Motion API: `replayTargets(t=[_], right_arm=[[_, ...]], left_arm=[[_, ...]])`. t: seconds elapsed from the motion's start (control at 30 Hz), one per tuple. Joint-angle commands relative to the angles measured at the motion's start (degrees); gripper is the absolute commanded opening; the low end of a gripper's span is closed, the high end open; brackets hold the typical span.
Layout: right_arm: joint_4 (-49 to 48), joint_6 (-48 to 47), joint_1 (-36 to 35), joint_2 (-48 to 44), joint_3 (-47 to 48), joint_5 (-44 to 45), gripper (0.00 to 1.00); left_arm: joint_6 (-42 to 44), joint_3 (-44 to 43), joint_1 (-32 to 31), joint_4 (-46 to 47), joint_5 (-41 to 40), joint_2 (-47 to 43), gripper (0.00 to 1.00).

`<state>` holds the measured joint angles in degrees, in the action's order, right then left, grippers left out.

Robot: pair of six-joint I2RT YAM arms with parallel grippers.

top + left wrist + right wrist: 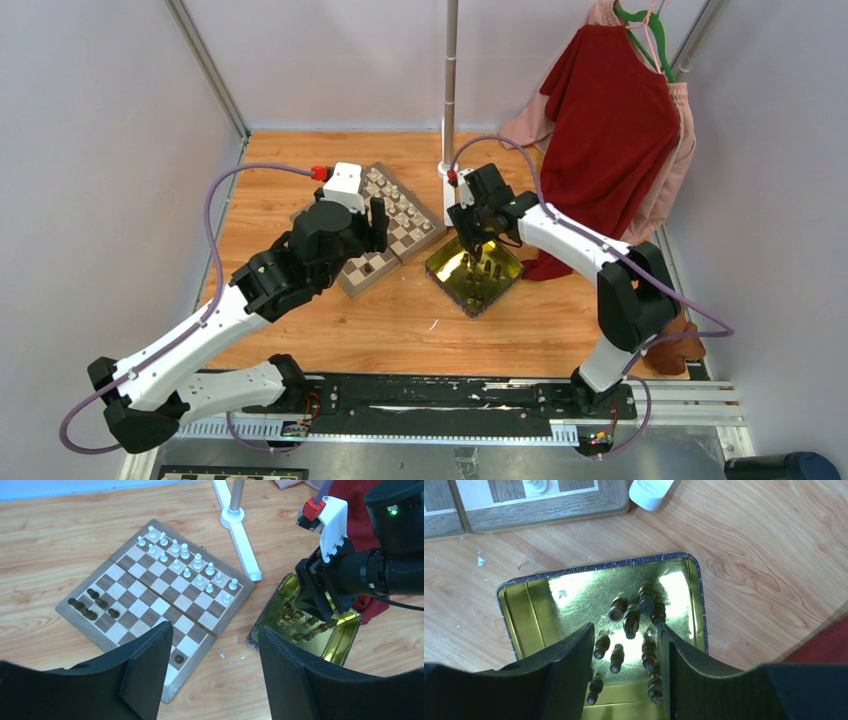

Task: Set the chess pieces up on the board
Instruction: Pick up the chess piece from the storage box.

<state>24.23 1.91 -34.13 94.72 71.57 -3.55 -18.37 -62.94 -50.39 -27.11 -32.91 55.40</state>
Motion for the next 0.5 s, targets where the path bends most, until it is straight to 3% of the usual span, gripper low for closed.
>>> replayTargets(t=[0.0,0.47], right_arm=[[1.35,-0.1,-0.85,2.38,2.95,1.46,0.53],[1.34,-1.05,0.26,7.56,6.11,2.58,0.51]], left_arm=[[1.76,0.93,-0.32,0.56,-1.17,-1.58,0.69],[6.67,1.38,-0.32,2.49,0.06,-3.56,0.69]])
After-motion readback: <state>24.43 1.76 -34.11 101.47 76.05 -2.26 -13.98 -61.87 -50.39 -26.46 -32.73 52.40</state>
